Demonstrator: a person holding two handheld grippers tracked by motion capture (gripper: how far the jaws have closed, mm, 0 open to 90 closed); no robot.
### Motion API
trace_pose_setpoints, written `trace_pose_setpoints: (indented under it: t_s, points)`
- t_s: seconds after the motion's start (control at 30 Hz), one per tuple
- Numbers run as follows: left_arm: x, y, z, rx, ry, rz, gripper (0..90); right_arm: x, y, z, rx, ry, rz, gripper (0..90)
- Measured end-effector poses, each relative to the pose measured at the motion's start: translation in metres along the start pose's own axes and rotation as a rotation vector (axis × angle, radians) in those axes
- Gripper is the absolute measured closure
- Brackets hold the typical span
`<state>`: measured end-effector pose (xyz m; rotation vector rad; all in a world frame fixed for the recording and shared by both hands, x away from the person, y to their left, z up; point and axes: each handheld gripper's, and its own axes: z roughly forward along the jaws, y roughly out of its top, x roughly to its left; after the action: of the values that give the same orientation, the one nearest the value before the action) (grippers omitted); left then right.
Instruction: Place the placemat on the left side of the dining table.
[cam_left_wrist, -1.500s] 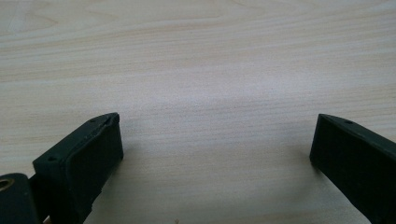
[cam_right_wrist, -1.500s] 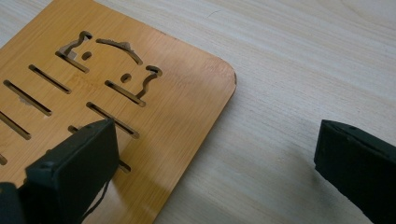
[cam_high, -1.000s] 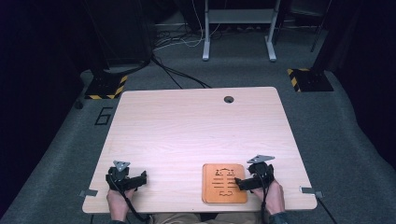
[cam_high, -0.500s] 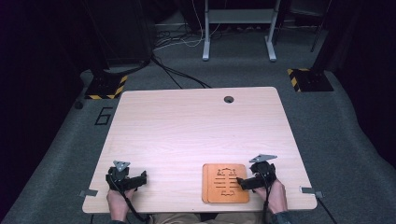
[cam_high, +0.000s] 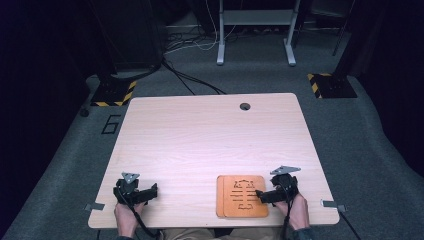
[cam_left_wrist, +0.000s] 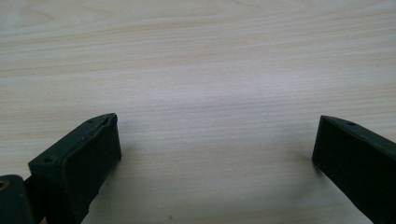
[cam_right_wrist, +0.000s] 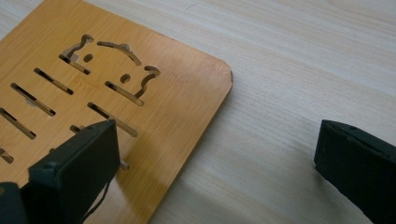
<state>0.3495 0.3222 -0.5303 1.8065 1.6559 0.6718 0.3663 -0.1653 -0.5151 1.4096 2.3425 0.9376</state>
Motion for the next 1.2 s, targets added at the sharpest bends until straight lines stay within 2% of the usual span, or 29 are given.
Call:
trace_pose_setpoints:
  t_s: [0.1, 0.27, 0.5, 0.63, 0.67, 0.73, 0.8, 0.87, 1.0, 1.1, 1.2]
  points:
    - [-0.005, 0.001, -0.002, 0.010, -0.022, 0.008, 0.9, -0.003, -0.001, -0.005, -0.015, -0.003, 0.014, 0.0]
    - [-0.017, 0.004, -0.009, 0.014, -0.054, 0.039, 1.8, -0.003, -0.002, -0.004, 0.018, -0.031, 0.025, 0.0]
    - [-0.041, 0.010, -0.016, 0.013, -0.111, 0.091, 2.4, -0.004, -0.006, -0.003, -0.010, -0.024, 0.029, 0.0]
    - [-0.051, 0.013, -0.017, 0.012, -0.134, 0.105, 2.6, -0.005, -0.007, -0.003, -0.014, -0.030, 0.040, 0.0]
    - [-0.053, 0.014, -0.018, 0.010, -0.138, 0.114, 2.6, -0.006, -0.007, -0.003, -0.014, -0.024, 0.029, 0.0]
    - [-0.055, 0.015, -0.019, 0.016, -0.146, 0.132, 2.7, -0.005, -0.008, -0.004, -0.010, -0.019, 0.047, 0.0]
    - [-0.058, 0.016, -0.020, 0.016, -0.148, 0.137, 2.7, -0.008, -0.009, -0.004, -0.023, -0.023, 0.026, 0.0]
    - [-0.061, 0.018, -0.021, 0.013, -0.156, 0.144, 2.7, -0.008, -0.009, -0.004, -0.022, -0.017, 0.045, 0.0]
    - [-0.065, 0.019, -0.022, 0.011, -0.159, 0.148, 2.7, -0.009, -0.010, -0.004, -0.026, -0.023, 0.032, 0.0]
    - [-0.069, 0.021, -0.023, 0.012, -0.164, 0.158, 2.7, -0.008, -0.011, -0.005, -0.031, -0.025, 0.051, 0.0]
    - [-0.072, 0.022, -0.023, 0.021, -0.176, 0.175, 2.8, -0.009, -0.013, -0.005, -0.035, -0.036, 0.037, 0.0]
